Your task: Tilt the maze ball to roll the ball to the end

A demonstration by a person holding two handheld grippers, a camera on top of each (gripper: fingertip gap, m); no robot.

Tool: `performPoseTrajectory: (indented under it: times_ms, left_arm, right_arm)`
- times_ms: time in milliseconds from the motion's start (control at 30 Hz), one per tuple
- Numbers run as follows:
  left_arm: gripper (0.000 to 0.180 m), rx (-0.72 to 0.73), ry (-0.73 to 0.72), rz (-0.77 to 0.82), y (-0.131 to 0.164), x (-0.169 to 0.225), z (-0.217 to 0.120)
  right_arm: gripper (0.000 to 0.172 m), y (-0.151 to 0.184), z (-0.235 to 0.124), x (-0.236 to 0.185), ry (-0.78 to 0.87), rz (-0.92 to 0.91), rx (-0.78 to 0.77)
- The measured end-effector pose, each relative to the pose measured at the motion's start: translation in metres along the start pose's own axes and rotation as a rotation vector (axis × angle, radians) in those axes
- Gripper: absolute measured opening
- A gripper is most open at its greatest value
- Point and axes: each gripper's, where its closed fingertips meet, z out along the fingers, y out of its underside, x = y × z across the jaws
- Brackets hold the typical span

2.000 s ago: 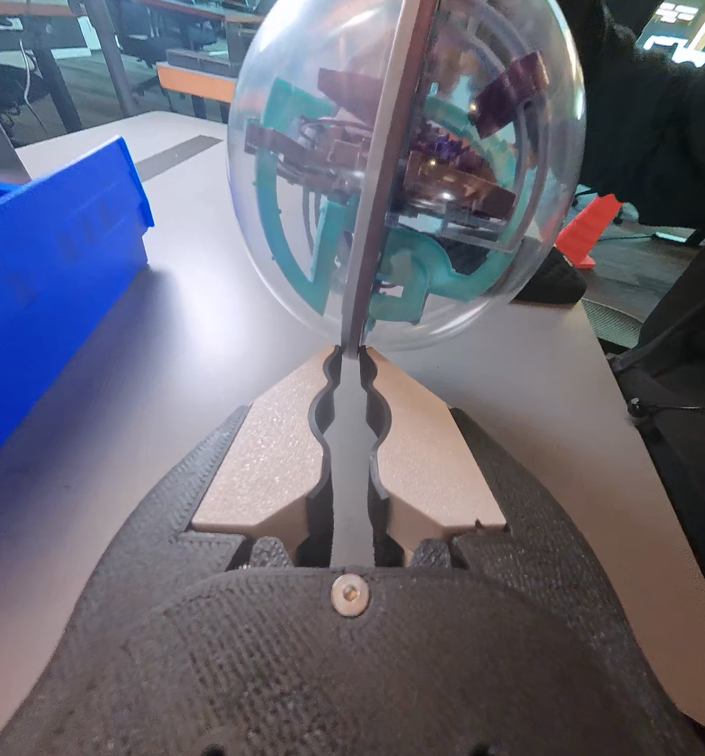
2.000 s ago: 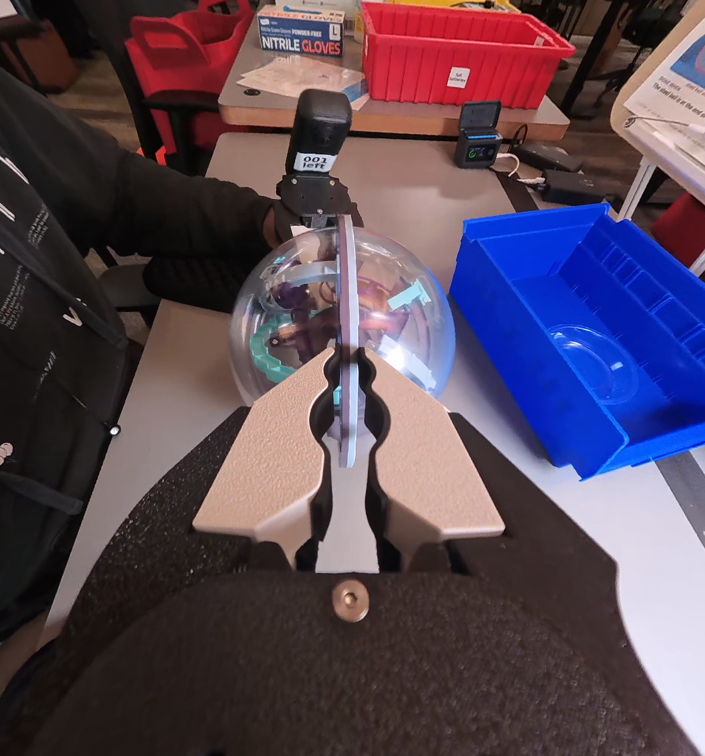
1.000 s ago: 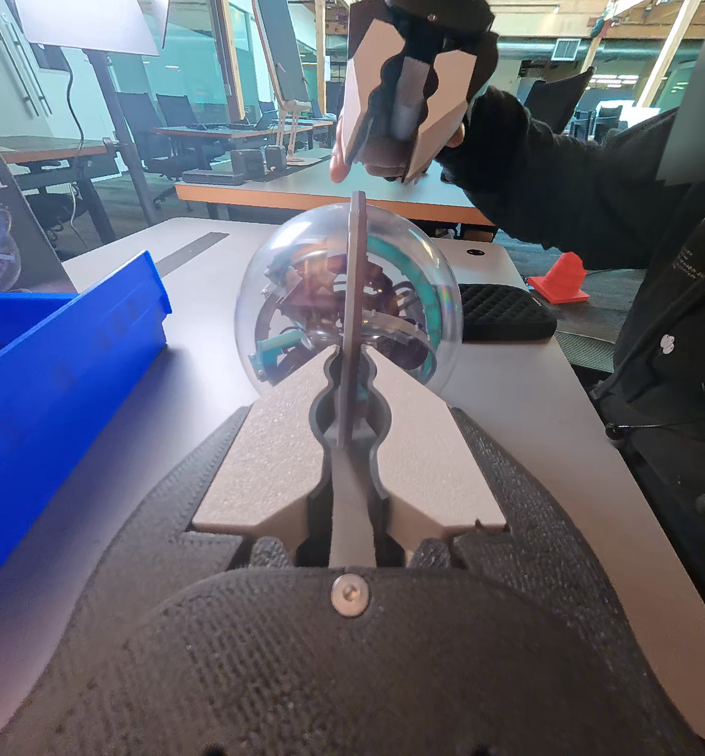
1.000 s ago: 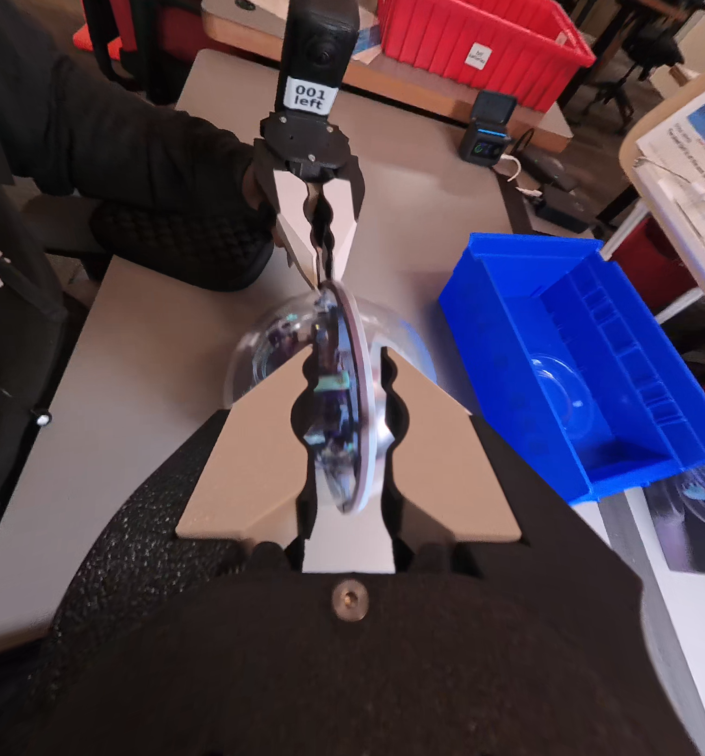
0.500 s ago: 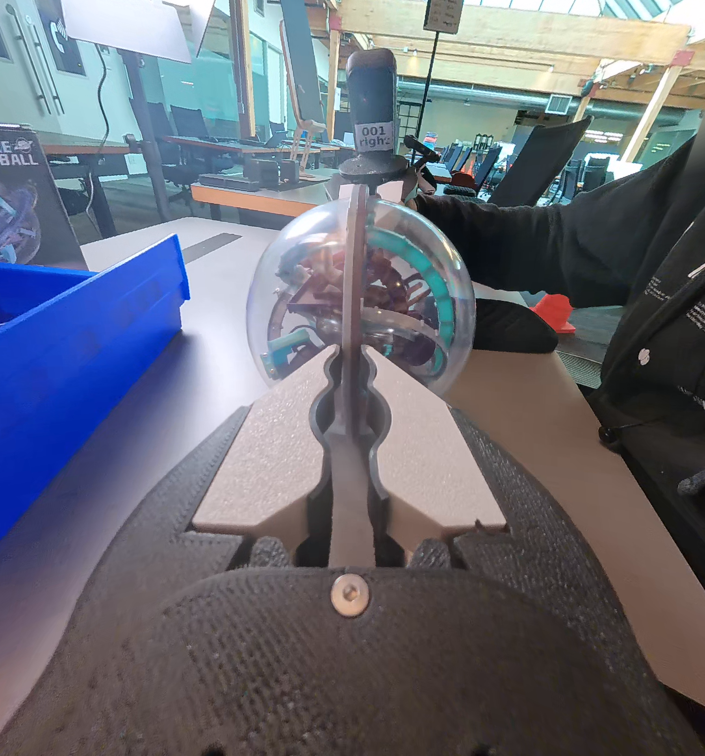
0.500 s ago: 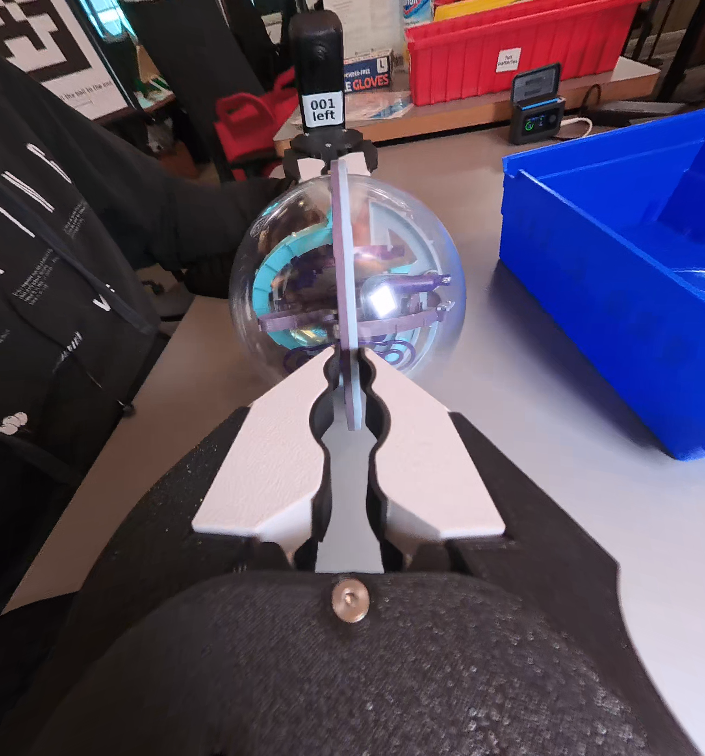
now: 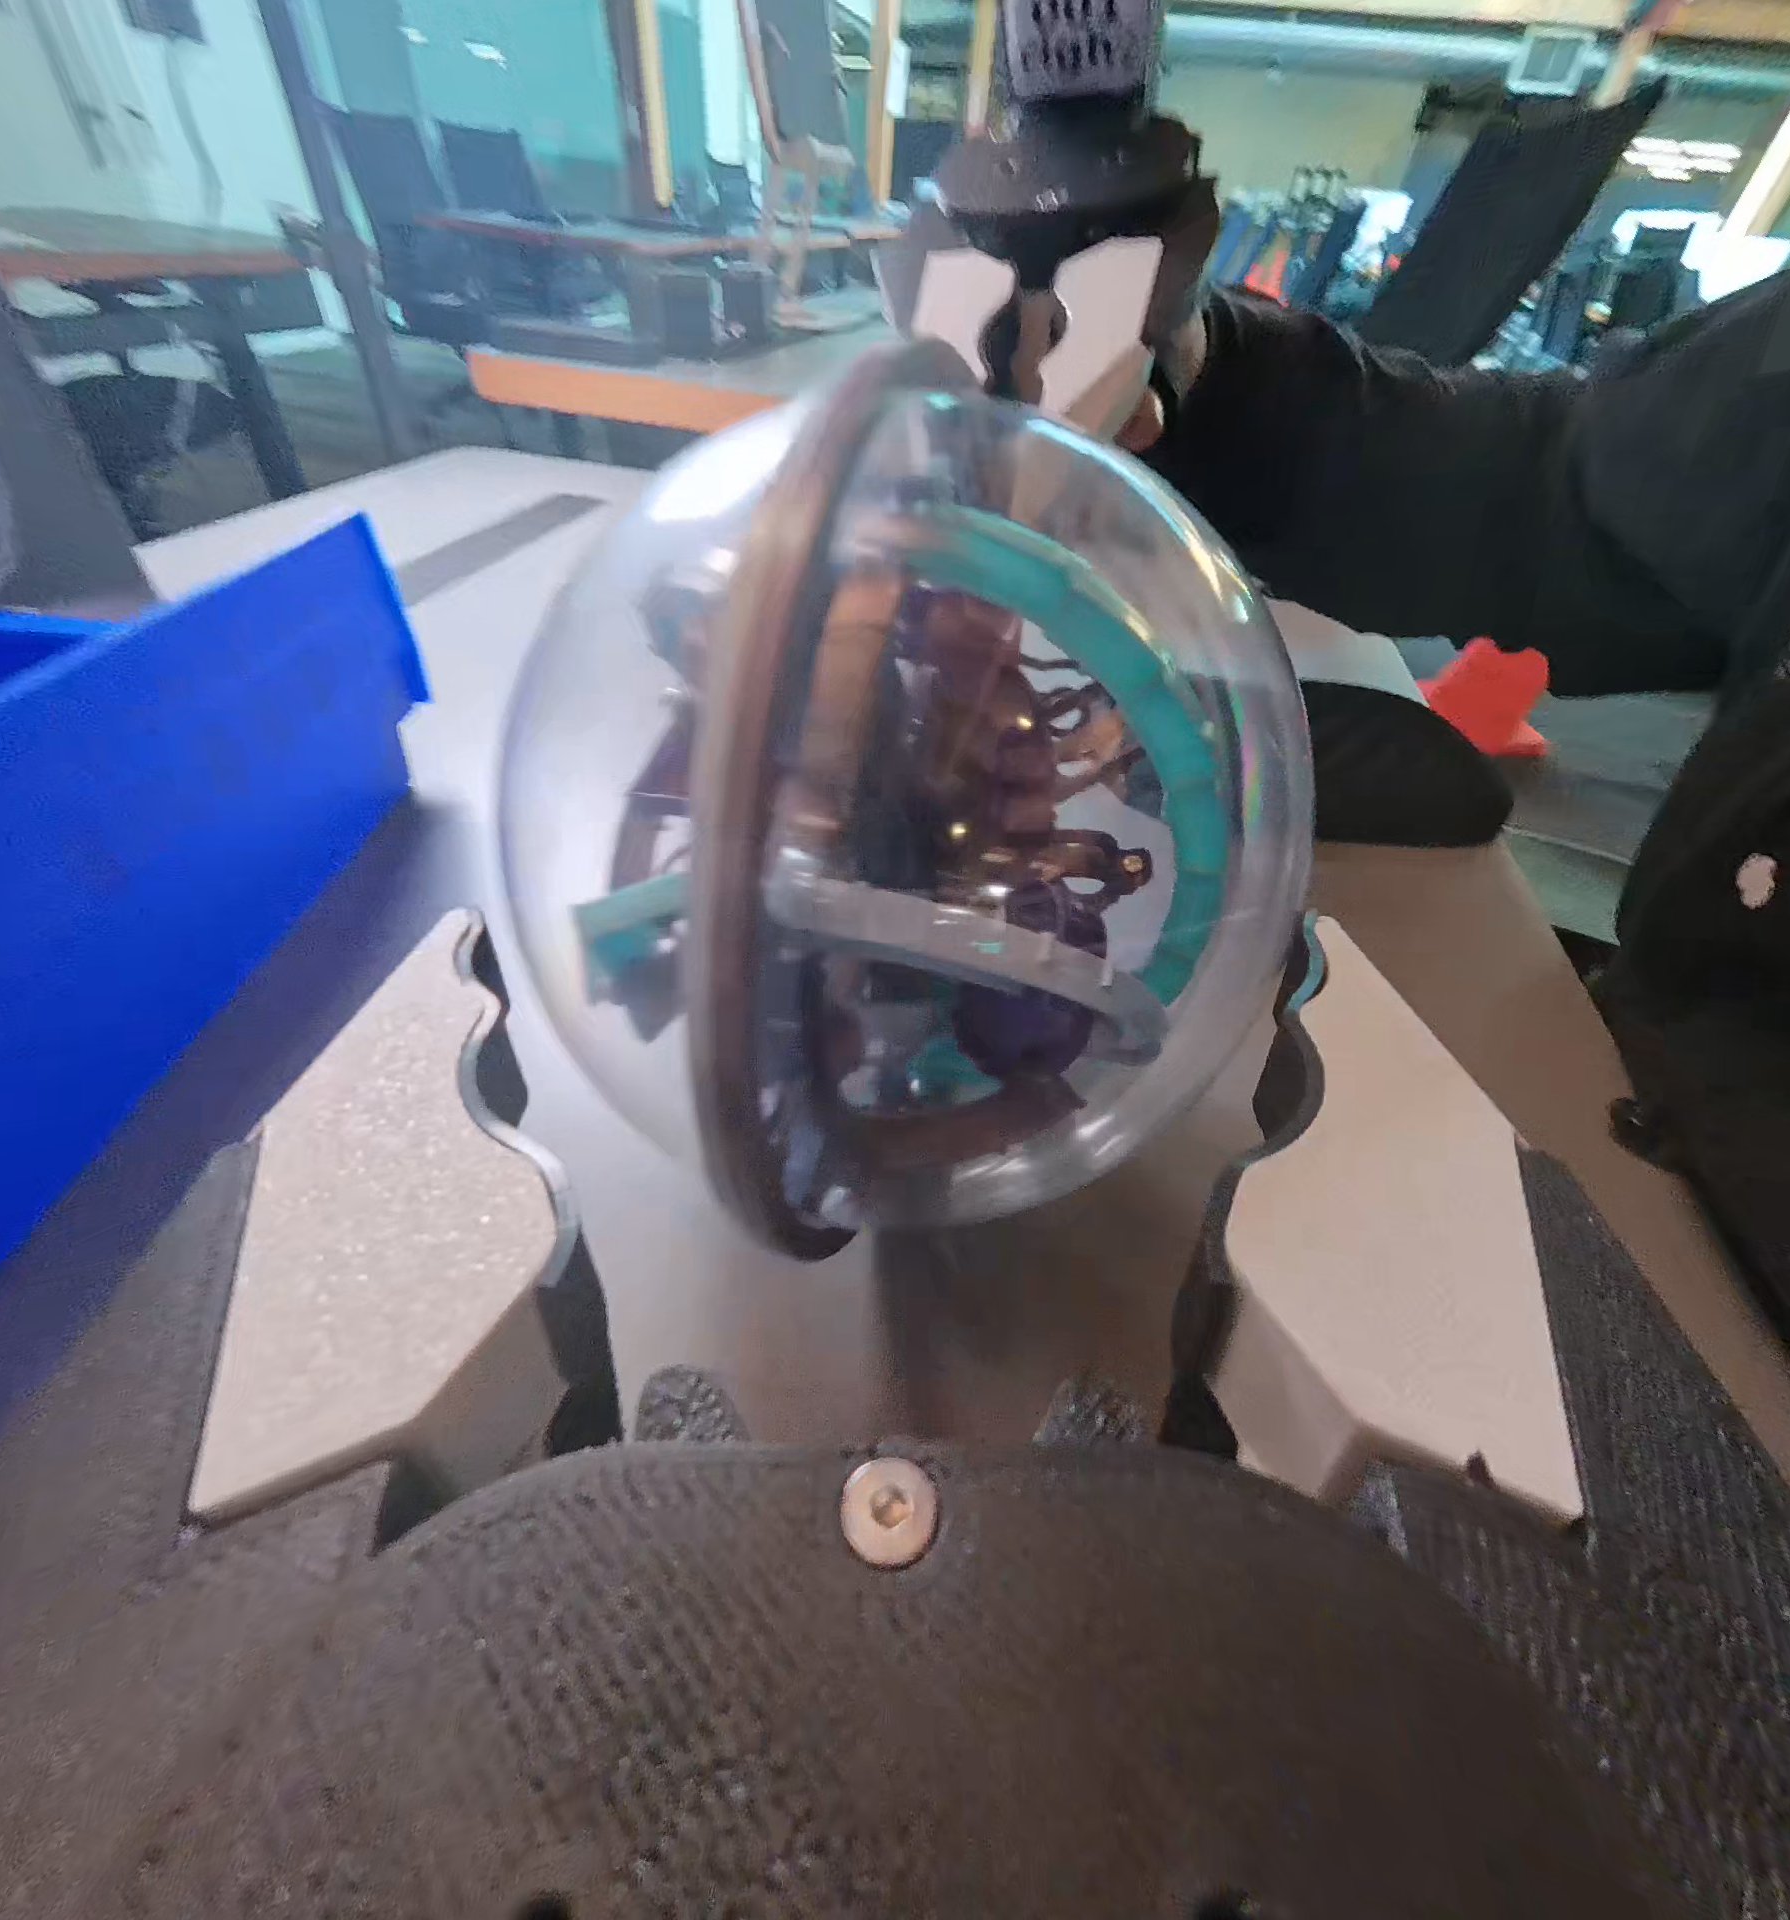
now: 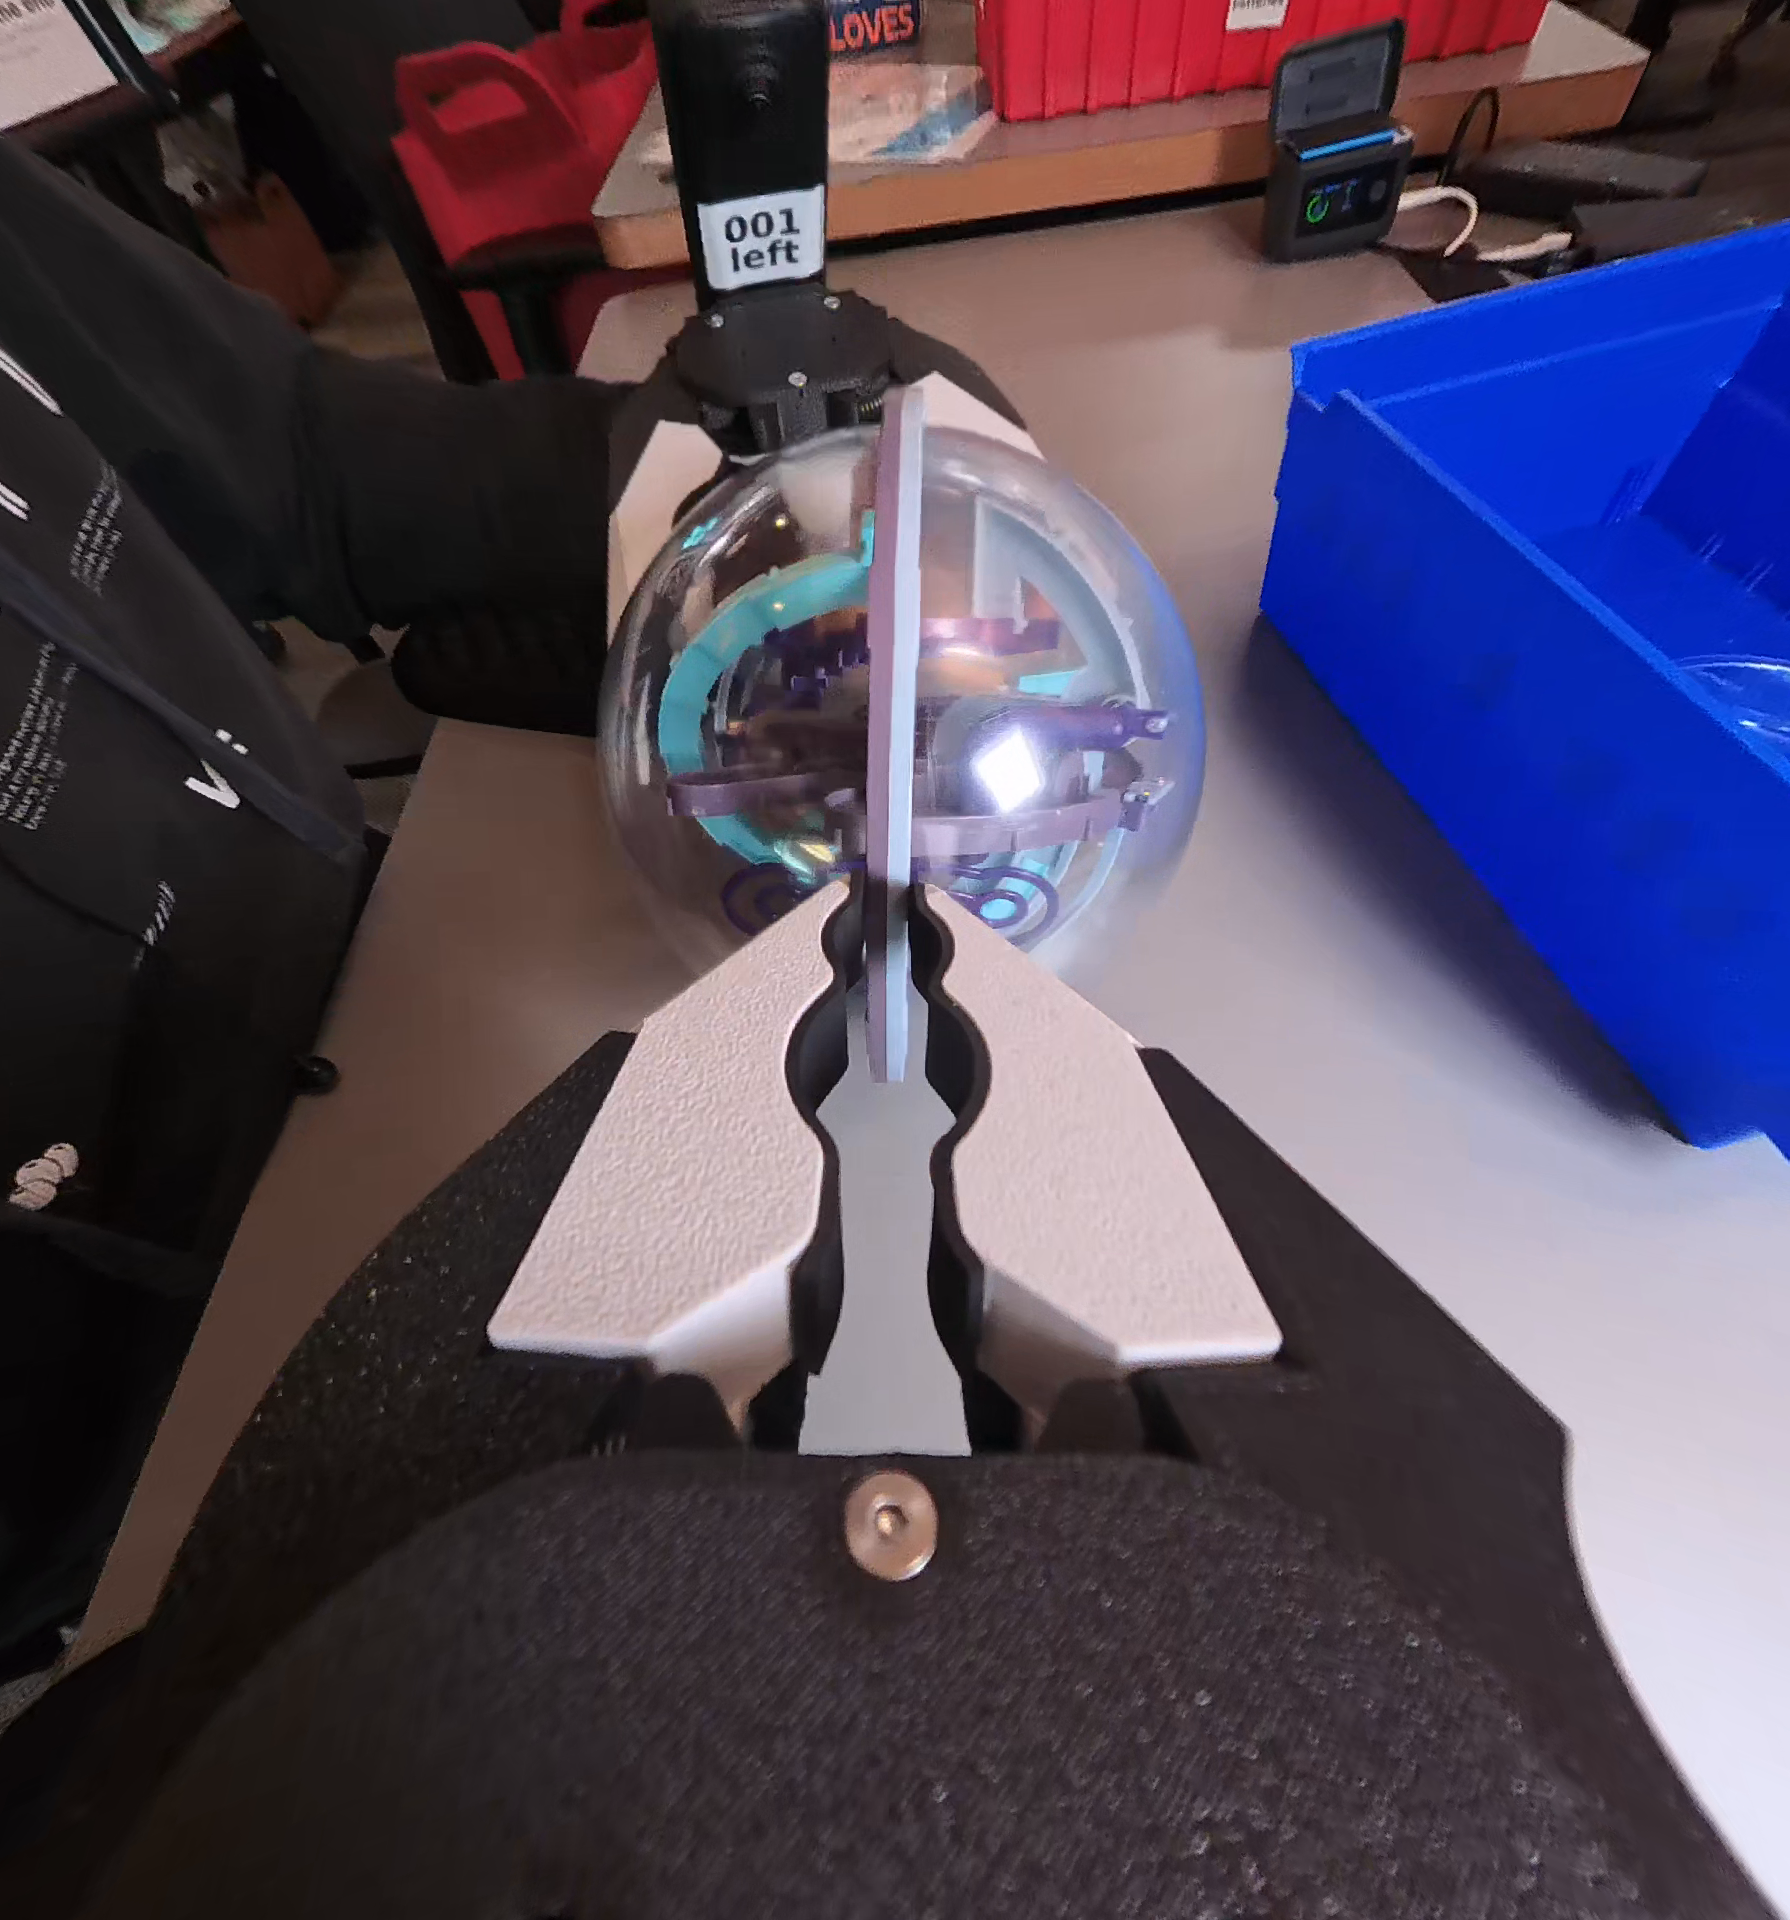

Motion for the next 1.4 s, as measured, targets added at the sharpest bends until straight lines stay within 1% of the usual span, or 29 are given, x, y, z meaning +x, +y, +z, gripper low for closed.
performPoseTrajectory:
  times_ms: [67, 200, 433, 533, 633, 767, 833, 933, 967, 1100, 1200, 1267, 1333, 1400]
  left_arm:
    - [0.146, -0.018, 0.014, 0.004, 0.004, 0.002, 0.003]
    - [0.146, -0.027, 0.072, -0.011, 0.007, 0.006, -0.002]
    - [0.145, -0.025, 0.211, -0.129, 0.008, 0.02, -0.006]
    - [0.144, -0.022, 0.185, -0.104, 0.007, 0.017, -0.005]
    - [0.137, 0.069, 0.148, -0.116, -0.01, 0.012, -0.011]
    - [0.135, 0.098, 0.1, -0.054, -0.022, 0.015, -0.018]
    - [0.138, 0.082, 0.082, -0.02, -0.022, 0.019, -0.015]
    - [0.144, 0.018, 0.064, 0.033, -0.015, 0.026, -0.002]
    - [0.148, 0.007, 0.049, 0.044, -0.013, 0.025, 0.002]
    - [0.149, 0.006, 0.066, 0.058, -0.011, 0.026, -0.001]
    - [0.148, 0.013, 0.092, 0.028, -0.011, 0.027, -0.004]
    - [0.148, 0.019, 0.095, -0.003, -0.01, 0.023, -0.005]
    - [0.147, 0.029, 0.096, -0.039, -0.01, 0.019, -0.007]
    - [0.147, 0.035, 0.096, -0.063, -0.01, 0.017, -0.007]
  right_arm:
    - [0.005, -0.001, 0.003, -0.003, 0.009, 0.002, -0.01]
    - [0.005, -0.005, 0.007, -0.012, 0.021, 0.0, -0.009]
    - [0.005, -0.012, 0.007, -0.03, 0.012, -0.016, 0.011]
    - [0.005, -0.008, 0.007, -0.027, 0.055, -0.015, -0.008]
    - [0.005, -0.009, 0.004, -0.027, 0.074, 0.007, 0.014]
    - [0.005, -0.007, 0.001, -0.026, 0.131, -0.016, -0.008]
    - [0.005, -0.008, 0.002, -0.031, 0.134, -0.023, -0.016]
    - [0.005, -0.013, 0.006, -0.036, 0.153, -0.058, -0.015]
    - [0.005, -0.014, 0.007, -0.038, 0.158, -0.072, -0.016]
    - [0.006, -0.017, 0.01, -0.043, 0.17, -0.112, 0.011]
    - [0.008, -0.013, 0.01, -0.046, 0.155, -0.137, 0.026]
    - [0.014, -0.005, 0.009, -0.046, 0.154, -0.156, 0.005]
    - [0.018, 0.002, 0.009, -0.047, 0.146, -0.142, -0.009]
    - [0.018, 0.009, 0.011, -0.046, 0.151, -0.114, -0.007]
